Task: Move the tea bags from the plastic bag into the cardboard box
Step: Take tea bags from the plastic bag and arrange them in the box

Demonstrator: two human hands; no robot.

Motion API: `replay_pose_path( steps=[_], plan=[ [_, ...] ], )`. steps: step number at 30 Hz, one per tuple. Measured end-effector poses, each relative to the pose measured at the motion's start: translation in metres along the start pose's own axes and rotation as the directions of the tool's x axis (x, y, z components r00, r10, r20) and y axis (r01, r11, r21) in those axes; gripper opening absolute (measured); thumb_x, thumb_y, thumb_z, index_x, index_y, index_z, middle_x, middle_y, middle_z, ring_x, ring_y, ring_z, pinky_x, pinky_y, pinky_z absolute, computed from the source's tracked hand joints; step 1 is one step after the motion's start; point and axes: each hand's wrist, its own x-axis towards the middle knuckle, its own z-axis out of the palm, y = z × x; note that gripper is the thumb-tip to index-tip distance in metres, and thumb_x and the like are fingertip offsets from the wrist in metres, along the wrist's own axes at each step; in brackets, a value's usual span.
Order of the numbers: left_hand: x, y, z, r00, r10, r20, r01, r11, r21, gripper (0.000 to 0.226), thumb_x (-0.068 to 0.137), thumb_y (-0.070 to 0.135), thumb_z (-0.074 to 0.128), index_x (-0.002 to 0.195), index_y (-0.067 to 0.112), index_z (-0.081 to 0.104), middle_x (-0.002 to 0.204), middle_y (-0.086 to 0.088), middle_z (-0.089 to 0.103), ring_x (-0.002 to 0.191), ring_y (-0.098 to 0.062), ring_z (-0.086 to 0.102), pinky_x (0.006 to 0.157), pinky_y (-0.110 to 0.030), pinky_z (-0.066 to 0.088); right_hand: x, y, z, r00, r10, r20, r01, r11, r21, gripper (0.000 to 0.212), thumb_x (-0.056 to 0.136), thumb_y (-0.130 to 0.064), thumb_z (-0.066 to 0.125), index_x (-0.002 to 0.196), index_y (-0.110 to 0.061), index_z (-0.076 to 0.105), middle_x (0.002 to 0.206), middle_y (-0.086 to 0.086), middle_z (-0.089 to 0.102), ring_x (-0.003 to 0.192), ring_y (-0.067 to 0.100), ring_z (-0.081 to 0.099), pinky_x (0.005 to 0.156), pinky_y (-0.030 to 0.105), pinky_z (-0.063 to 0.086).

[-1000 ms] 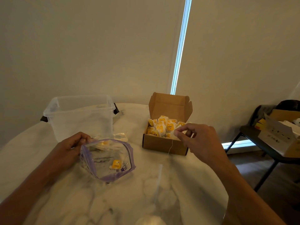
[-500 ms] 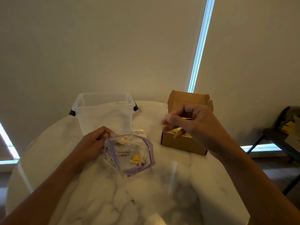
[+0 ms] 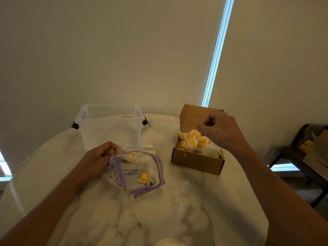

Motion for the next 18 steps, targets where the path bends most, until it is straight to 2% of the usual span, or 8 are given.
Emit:
replay_pose_path(
  steps=[3, 5, 7, 10, 12, 13, 16, 18],
  plan=[
    [-0.003, 0.003, -0.001, 1.0, -0.001, -0.006, 0.001, 1.0, 0.003, 0.034, 0.113, 0.01, 0.052, 0.098, 0.034, 0.071, 0.094, 0.015, 0.076, 0.087, -0.014, 0.065, 0.079, -0.032, 0.048, -0.005, 0.024, 0.025, 0.997, -0.022, 0.08, 0.038, 0.978, -0.206, 0.013, 0.091, -0.026, 0.078, 0.082, -0.023, 0.07, 0.08, -0.007, 0.07, 0.078, 0.011, 0.066, 0.066, 0.024, 0.049],
    [-0.003, 0.002, -0.001, 1.0, -0.008, -0.007, 0.008, 1.0, -0.006, 0.033, 0.113, 0.01, 0.052, 0.1, 0.033, 0.072, 0.098, 0.014, 0.078, 0.092, -0.018, 0.069, 0.082, -0.033, 0.05, -0.009, 0.034, 0.036, 0.992, 0.011, 0.129, 0.038, 0.926, -0.375, 0.008, 0.093, -0.034, 0.075, 0.09, -0.027, 0.075, 0.094, -0.008, 0.072, 0.096, 0.015, 0.064, 0.089, 0.037, 0.051],
    [-0.003, 0.001, -0.001, 1.0, -0.007, -0.011, 0.007, 1.0, -0.005, 0.033, 0.113, 0.009, 0.053, 0.101, 0.033, 0.072, 0.1, 0.014, 0.078, 0.093, -0.02, 0.069, 0.083, -0.033, 0.05, -0.009, 0.036, 0.039, 0.991, 0.053, 0.123, 0.011, 0.882, -0.471, 0.012, 0.094, -0.039, 0.07, 0.096, -0.03, 0.077, 0.109, -0.006, 0.072, 0.116, 0.02, 0.057, 0.103, 0.047, 0.04],
    [-0.002, 0.001, -0.001, 1.0, 0.003, -0.002, -0.003, 1.0, 0.002, 0.031, 0.112, 0.01, 0.054, 0.103, 0.034, 0.072, 0.096, 0.012, 0.077, 0.09, -0.017, 0.066, 0.083, -0.034, 0.049, 0.0, 0.037, 0.033, 0.998, 0.037, -0.059, -0.06, 0.895, -0.442, 0.014, 0.095, -0.037, 0.068, 0.097, -0.028, 0.079, 0.11, -0.002, 0.074, 0.115, 0.026, 0.057, 0.101, 0.047, 0.04],
    [-0.001, 0.001, -0.001, 1.0, 0.004, -0.001, -0.004, 1.0, 0.011, 0.031, 0.112, 0.01, 0.054, 0.103, 0.034, 0.072, 0.099, 0.01, 0.078, 0.093, -0.024, 0.069, 0.084, -0.035, 0.05, 0.01, 0.04, 0.023, 0.977, 0.021, -0.211, -0.121, 0.872, -0.475, 0.021, 0.095, -0.035, 0.062, 0.096, -0.024, 0.079, 0.105, 0.005, 0.075, 0.108, 0.031, 0.06, 0.092, 0.046, 0.045],
    [-0.001, 0.002, -0.001, 1.0, 0.001, -0.003, -0.001, 1.0, 0.017, 0.031, 0.112, 0.011, 0.054, 0.102, 0.035, 0.072, 0.101, 0.009, 0.079, 0.097, -0.027, 0.071, 0.084, -0.035, 0.05, 0.014, 0.04, 0.019, 0.971, 0.032, -0.235, -0.148, 0.857, -0.493, 0.024, 0.095, -0.035, 0.06, 0.097, -0.022, 0.079, 0.104, 0.008, 0.074, 0.106, 0.033, 0.06, 0.089, 0.046, 0.047],
    [-0.002, 0.004, -0.001, 1.0, -0.001, -0.007, 0.001, 1.0, 0.024, 0.035, 0.112, 0.01, 0.054, 0.097, 0.036, 0.071, 0.1, 0.01, 0.078, 0.102, -0.027, 0.072, 0.084, -0.034, 0.051, 0.015, 0.041, 0.014, 0.99, 0.066, -0.124, -0.121, 0.851, -0.51, 0.02, 0.094, -0.037, 0.062, 0.1, -0.027, 0.079, 0.109, 0.007, 0.073, 0.108, 0.032, 0.058, 0.09, 0.046, 0.047],
    [-0.003, 0.006, -0.001, 1.0, -0.017, -0.008, 0.017, 1.0, 0.013, 0.037, 0.112, 0.009, 0.054, 0.093, 0.036, 0.071, 0.098, 0.011, 0.078, 0.097, -0.025, 0.071, 0.082, -0.032, 0.05, 0.009, 0.044, 0.018, 0.996, 0.084, -0.007, -0.076, 0.861, -0.503, 0.019, 0.093, -0.037, 0.067, 0.109, -0.033, 0.077, 0.124, 0.003, 0.072, 0.12, 0.031, 0.055, 0.099, 0.048, 0.044]
  ],
)
